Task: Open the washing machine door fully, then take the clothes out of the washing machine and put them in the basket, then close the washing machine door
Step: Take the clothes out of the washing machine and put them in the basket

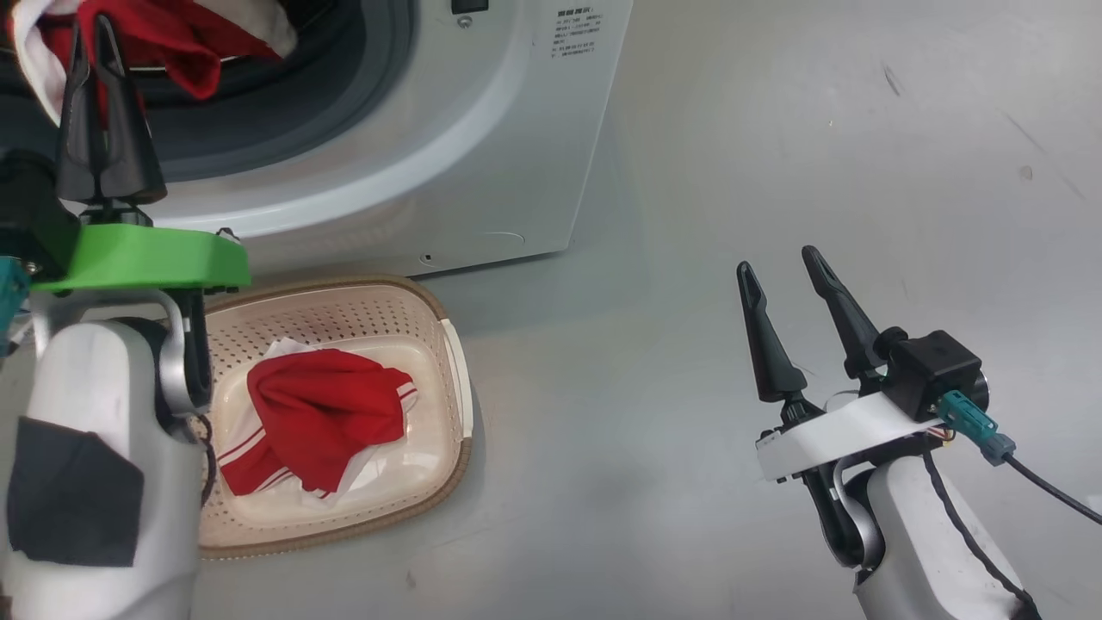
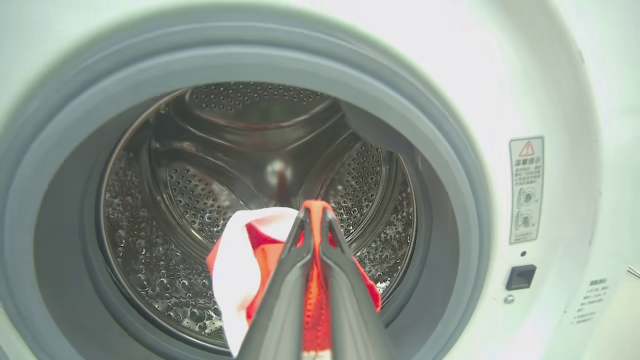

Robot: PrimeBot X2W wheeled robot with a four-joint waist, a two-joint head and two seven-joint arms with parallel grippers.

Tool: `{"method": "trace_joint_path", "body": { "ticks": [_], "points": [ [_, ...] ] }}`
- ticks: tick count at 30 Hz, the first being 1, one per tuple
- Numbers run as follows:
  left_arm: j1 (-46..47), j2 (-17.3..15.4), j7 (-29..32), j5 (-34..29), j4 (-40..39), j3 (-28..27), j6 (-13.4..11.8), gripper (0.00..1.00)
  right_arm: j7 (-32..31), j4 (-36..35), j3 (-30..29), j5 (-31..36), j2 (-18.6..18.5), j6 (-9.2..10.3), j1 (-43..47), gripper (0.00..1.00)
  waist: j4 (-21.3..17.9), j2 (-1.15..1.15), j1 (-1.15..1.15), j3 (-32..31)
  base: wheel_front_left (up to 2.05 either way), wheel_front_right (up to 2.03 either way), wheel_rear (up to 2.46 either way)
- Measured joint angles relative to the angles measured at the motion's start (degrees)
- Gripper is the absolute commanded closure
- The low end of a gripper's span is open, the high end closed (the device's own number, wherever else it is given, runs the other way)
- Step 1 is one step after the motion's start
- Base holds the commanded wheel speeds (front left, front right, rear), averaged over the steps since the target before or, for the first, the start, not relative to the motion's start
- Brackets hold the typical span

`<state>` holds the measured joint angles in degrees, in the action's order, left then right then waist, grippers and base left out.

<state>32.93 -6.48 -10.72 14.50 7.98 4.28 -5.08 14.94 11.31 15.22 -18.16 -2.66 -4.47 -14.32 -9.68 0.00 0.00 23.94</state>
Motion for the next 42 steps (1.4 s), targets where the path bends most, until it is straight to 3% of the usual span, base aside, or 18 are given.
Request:
{"method": "trace_joint_path", "body": {
  "ticks": [5, 27, 42],
  "points": [
    [-2.1, 1.6, -0.5, 0.1, -2.9, 1.6, 0.0, 1.00, 0.0, 0.4, -0.5, 0.4, -0.1, -0.01, 2.0, 0.00, 1.4, 0.00, 0.00, -2.7, 0.00, 0.00, 0.00],
    [-12.9, 1.5, -1.3, -0.7, -13.9, 2.7, -0.4, 1.00, 0.0, 1.9, -0.3, 1.2, 0.0, -0.51, 8.2, 0.00, 5.7, 0.00, 0.00, -13.1, 0.00, 0.00, 0.00],
    [-21.6, 2.1, 3.6, 0.2, -15.5, 3.2, -0.7, 1.00, 0.0, -0.1, 0.5, 1.6, 0.0, -0.77, 9.0, 0.00, 5.8, 0.00, 0.00, -11.3, 0.00, 0.00, 0.00]
  ]
}}
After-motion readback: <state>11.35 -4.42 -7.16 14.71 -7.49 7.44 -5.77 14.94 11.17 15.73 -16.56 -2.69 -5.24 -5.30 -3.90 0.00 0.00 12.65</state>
